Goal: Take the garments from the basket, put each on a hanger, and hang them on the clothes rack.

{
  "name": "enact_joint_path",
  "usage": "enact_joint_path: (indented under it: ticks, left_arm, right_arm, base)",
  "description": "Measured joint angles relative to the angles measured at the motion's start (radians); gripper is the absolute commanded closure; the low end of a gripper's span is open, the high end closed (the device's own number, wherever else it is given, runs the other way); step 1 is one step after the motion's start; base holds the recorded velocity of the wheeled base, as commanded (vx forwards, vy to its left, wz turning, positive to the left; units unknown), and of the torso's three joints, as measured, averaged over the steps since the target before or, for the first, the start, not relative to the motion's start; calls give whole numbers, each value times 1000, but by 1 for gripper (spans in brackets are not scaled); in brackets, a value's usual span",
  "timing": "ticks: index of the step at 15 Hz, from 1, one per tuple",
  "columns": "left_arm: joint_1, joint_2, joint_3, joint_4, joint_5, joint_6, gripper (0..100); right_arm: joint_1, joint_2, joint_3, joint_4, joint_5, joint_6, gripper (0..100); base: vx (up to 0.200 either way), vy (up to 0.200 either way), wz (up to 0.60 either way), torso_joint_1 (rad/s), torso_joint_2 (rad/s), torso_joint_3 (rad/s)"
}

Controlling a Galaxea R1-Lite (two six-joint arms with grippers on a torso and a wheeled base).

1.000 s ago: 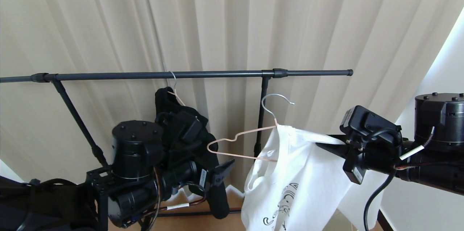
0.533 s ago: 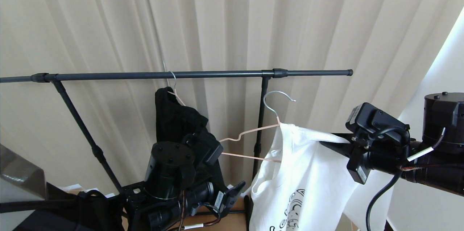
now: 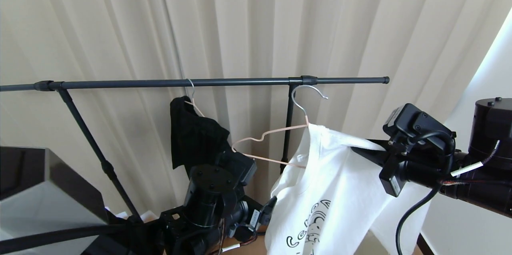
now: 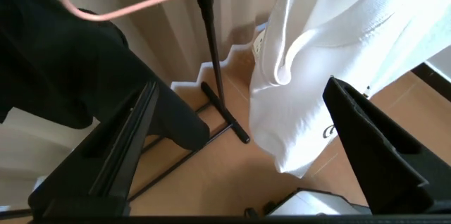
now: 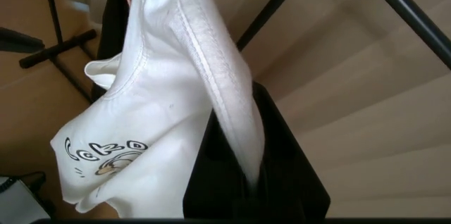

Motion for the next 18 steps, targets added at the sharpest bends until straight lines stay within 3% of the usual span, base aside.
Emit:
enact_joint_path:
  ticks: [9, 15, 16, 18]
  left_arm:
    - [-26, 114, -60, -73, 139, -23, 0]
    - [-20, 170, -77, -96, 161, -21, 0]
    - [-17, 175, -77, -96, 161, -21, 100]
    - [-11, 181, -79, -96, 161, -20, 100]
  right_arm:
    - [54, -16, -2, -3, -2, 38, 100]
    - [55, -59, 2, 0, -2, 38, 100]
    - [55, -65, 2, 0, -2, 38, 100]
    - [55, -73, 2, 3, -2, 38, 100]
  base:
    - [0, 0, 0, 0, 0, 0]
    - [0, 0, 0, 0, 0, 0]
    - [0, 0, 0, 0, 0, 0]
    - [0, 0, 0, 0, 0, 0]
